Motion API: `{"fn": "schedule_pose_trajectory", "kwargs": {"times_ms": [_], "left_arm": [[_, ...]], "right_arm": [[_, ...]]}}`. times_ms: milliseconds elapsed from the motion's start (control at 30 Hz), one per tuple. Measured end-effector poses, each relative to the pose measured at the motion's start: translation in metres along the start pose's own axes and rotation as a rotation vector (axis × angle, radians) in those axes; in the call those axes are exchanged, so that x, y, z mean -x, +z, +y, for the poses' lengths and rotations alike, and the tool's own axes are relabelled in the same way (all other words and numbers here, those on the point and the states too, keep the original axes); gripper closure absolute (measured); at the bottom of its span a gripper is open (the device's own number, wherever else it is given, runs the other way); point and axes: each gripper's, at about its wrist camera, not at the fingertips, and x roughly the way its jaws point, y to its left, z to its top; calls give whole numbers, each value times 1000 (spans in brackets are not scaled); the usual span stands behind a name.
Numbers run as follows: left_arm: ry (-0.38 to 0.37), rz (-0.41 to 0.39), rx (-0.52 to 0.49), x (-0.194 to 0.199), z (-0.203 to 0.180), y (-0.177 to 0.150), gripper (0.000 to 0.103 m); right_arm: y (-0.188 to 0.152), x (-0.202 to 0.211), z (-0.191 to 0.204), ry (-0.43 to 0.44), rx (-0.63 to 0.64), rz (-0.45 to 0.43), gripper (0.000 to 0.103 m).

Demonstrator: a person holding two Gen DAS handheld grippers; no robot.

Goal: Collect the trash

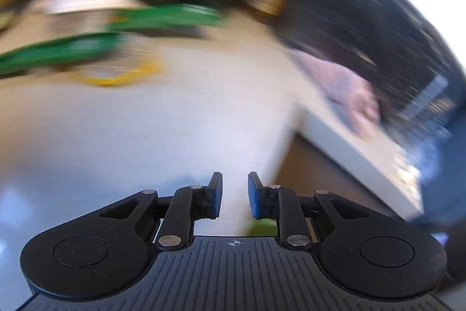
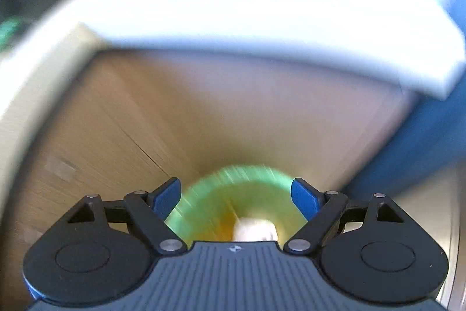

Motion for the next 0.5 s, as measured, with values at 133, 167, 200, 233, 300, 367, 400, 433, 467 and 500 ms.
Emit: {"fn": "schedule_pose_trajectory", "kwargs": {"times_ms": [133,167,200,233,300,367,400,433,467,500], "left_arm": [[186,-87,52,34,48,0,81],[223,-93,62,40,59,-1,81],[241,-97,80,43,66,-3,81],[251,-100,107,47,73,-5,81],[277,-108,159,56,83,-10,81],[309,-110,175,62,85,-14,81],[320,-112,180,65,86,-16,81],[329,-115,186,71,89,-16,81],[336,-118,192,74,89,-16,81],[335,-117,197,76,90,-15,81]], "right_arm": [[39,48,84,94,218,-224,13],[44,55,109,107,294,-277,11],[48,61,136,126,383,-323,11],[50,64,160,154,458,-353,11],[52,65,205,250,570,-371,11],[58,60,244,382,632,-335,11],[62,57,264,439,664,-316,11],[69,55,286,475,688,-304,11],[79,52,305,498,703,-299,11],[88,50,323,520,712,-298,11]]}}
